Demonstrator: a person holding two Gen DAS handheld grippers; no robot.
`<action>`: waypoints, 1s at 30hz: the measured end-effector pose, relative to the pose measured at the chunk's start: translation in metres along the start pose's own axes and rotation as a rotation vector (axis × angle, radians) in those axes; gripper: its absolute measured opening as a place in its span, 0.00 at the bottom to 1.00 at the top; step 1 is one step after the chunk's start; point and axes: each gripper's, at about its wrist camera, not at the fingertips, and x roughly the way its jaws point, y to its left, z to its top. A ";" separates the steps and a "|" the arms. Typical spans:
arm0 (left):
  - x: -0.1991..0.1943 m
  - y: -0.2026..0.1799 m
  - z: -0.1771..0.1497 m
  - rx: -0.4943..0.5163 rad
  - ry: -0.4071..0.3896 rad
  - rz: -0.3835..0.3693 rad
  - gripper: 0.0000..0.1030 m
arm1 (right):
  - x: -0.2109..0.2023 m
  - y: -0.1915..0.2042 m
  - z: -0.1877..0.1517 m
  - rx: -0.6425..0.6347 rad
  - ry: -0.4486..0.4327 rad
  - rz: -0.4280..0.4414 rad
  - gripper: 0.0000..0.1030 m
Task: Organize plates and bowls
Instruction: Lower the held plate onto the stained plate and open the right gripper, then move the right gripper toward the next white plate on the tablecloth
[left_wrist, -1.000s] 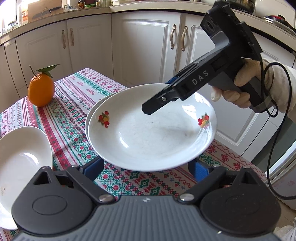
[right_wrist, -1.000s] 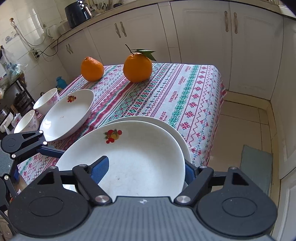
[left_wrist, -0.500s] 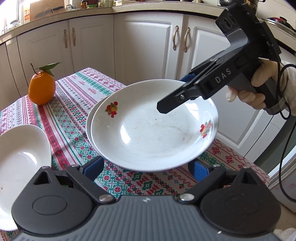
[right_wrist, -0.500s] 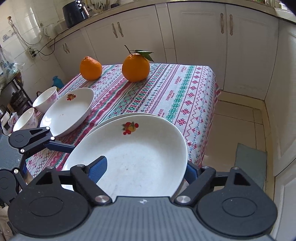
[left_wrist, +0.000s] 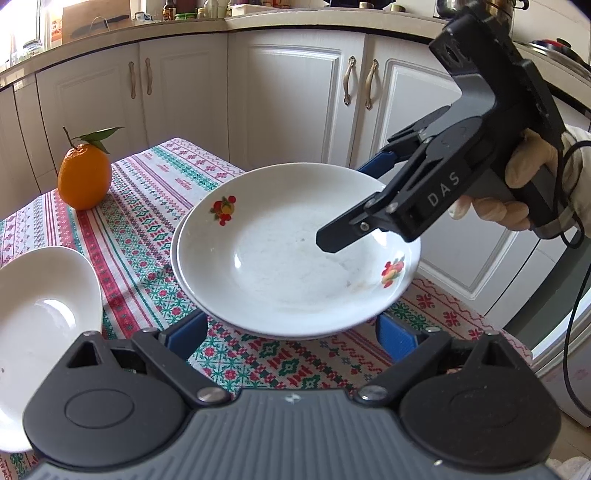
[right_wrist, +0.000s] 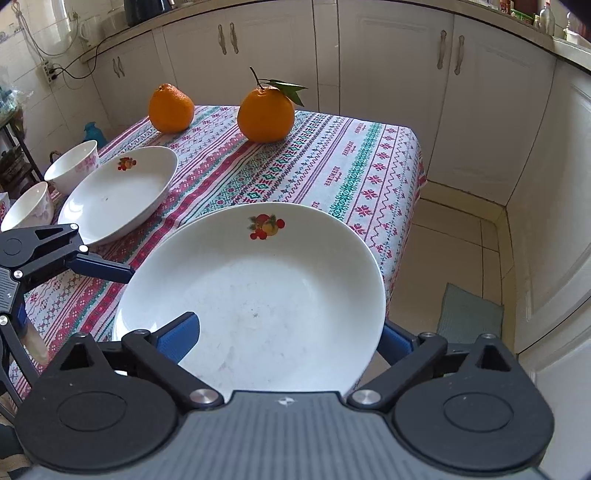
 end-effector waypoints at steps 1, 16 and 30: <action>-0.001 0.000 0.000 0.001 -0.005 0.000 0.94 | 0.001 0.000 -0.001 0.002 0.006 -0.007 0.98; -0.049 0.001 -0.019 -0.058 -0.081 0.115 0.96 | -0.034 0.059 -0.014 -0.095 -0.100 -0.037 1.00; -0.084 0.039 -0.070 -0.253 -0.023 0.460 0.96 | -0.047 0.128 -0.027 -0.174 -0.140 -0.024 1.00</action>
